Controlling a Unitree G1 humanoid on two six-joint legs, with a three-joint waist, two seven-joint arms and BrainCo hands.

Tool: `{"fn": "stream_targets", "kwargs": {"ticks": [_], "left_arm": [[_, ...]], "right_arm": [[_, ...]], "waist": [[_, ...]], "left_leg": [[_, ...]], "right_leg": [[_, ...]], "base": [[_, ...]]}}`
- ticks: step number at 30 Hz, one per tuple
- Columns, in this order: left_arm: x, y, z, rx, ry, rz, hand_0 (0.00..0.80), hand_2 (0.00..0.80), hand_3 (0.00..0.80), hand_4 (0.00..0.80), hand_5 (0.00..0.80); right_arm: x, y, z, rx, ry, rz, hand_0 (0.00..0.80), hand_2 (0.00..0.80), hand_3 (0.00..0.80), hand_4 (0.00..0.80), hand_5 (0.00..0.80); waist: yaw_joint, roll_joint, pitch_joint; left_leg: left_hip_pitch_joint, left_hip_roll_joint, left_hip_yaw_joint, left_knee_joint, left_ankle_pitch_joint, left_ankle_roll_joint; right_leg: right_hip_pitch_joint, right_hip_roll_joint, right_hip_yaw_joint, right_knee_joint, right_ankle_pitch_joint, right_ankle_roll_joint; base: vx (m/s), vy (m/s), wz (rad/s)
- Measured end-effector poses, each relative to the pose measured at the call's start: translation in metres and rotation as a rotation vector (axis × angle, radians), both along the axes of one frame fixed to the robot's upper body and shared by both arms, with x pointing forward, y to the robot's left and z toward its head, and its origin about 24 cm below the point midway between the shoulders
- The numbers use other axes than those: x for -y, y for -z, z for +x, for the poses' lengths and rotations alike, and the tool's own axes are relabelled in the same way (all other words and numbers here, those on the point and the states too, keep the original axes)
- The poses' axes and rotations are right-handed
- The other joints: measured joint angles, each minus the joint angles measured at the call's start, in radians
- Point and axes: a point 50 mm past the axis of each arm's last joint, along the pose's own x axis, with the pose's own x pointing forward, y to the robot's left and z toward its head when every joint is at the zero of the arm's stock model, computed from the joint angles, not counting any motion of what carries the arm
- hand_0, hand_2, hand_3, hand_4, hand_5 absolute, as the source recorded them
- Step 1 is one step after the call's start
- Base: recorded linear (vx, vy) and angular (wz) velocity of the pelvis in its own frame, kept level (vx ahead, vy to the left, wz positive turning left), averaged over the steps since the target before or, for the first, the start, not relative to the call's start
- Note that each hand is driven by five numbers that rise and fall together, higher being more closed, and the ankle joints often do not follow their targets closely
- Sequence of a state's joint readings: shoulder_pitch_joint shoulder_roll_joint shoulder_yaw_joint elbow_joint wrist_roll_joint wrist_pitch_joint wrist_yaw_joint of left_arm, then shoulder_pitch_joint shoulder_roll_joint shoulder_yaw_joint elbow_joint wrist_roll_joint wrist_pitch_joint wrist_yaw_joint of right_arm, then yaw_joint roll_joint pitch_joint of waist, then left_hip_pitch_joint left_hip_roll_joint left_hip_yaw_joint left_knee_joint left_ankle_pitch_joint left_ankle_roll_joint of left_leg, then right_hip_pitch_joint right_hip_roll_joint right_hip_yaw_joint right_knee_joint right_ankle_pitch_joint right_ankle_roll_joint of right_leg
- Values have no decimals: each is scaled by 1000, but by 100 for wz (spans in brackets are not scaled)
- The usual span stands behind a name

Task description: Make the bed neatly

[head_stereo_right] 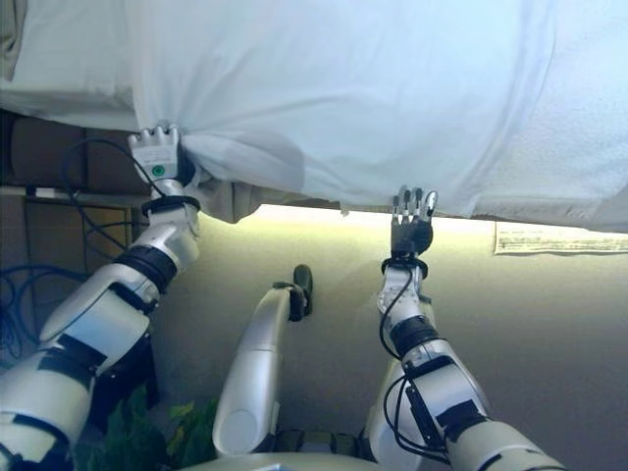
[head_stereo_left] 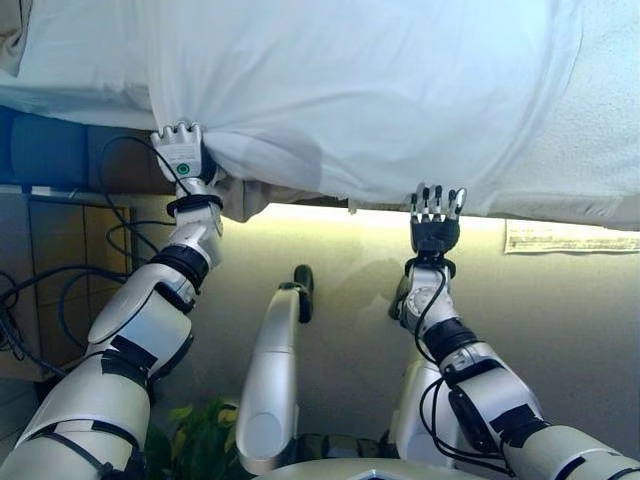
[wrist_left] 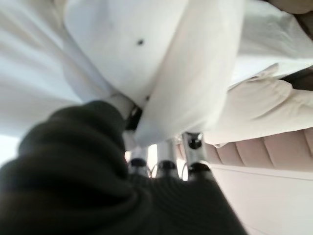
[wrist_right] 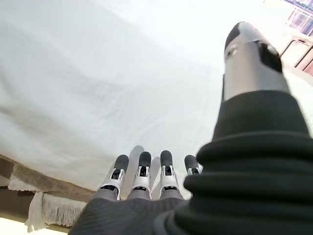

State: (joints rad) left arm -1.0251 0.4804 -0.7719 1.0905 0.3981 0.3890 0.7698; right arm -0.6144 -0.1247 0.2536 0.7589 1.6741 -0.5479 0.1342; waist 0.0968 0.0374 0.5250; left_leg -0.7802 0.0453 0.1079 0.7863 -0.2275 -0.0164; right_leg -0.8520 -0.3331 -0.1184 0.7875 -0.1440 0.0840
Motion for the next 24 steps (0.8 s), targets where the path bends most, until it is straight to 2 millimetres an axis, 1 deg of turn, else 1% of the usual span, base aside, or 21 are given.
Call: {"fn": "stream_targets", "kwargs": {"ticks": [4,6,10,13,17,24], "left_arm": [[-8,5,-2,-20,-38,-10,800,800,800,800,800],[-10,6,-2,-18,-48,-61,800,800,800,800,800],[-10,8,-2,-12,-31,-111,800,800,800,800,800],[-12,11,-3,-7,-21,-148,800,800,800,800,800],[-14,21,-7,-8,-25,-157,800,800,800,800,800],[-17,29,-10,-14,-60,-219,800,800,800,800,800]], "right_arm": [[1,0,0,2,-1,-29,0,0,0,0,0],[3,0,0,1,0,-43,0,0,0,0,0],[3,2,0,-7,1,-52,0,0,0,0,0],[3,4,-1,-7,-1,-58,0,0,0,0,0],[5,5,-2,4,-1,-64,0,0,0,0,0],[6,6,-3,2,6,-66,0,0,0,0,0]], "waist": [[-2,12,-2],[-3,23,-1],[-2,40,-2],[-2,42,-3],[-1,44,-3],[-1,48,-4]], "left_leg": [[19,1,2,-10,1,-2],[19,2,2,-10,1,-2],[19,4,2,-13,2,-3],[19,5,2,-25,6,-6],[21,9,0,-41,8,-10],[39,2,-2,-55,7,-15]], "right_leg": [[14,0,1,-7,0,0],[14,1,1,-7,0,0],[11,3,1,-8,0,0],[10,6,-1,-19,2,-2],[8,16,-1,-37,8,-5],[12,17,0,-40,11,-10]], "base": [[-4,53,-3],[0,17,-1],[0,0,0],[-13,-31,-2],[12,-26,-8],[10,16,-8]]}}
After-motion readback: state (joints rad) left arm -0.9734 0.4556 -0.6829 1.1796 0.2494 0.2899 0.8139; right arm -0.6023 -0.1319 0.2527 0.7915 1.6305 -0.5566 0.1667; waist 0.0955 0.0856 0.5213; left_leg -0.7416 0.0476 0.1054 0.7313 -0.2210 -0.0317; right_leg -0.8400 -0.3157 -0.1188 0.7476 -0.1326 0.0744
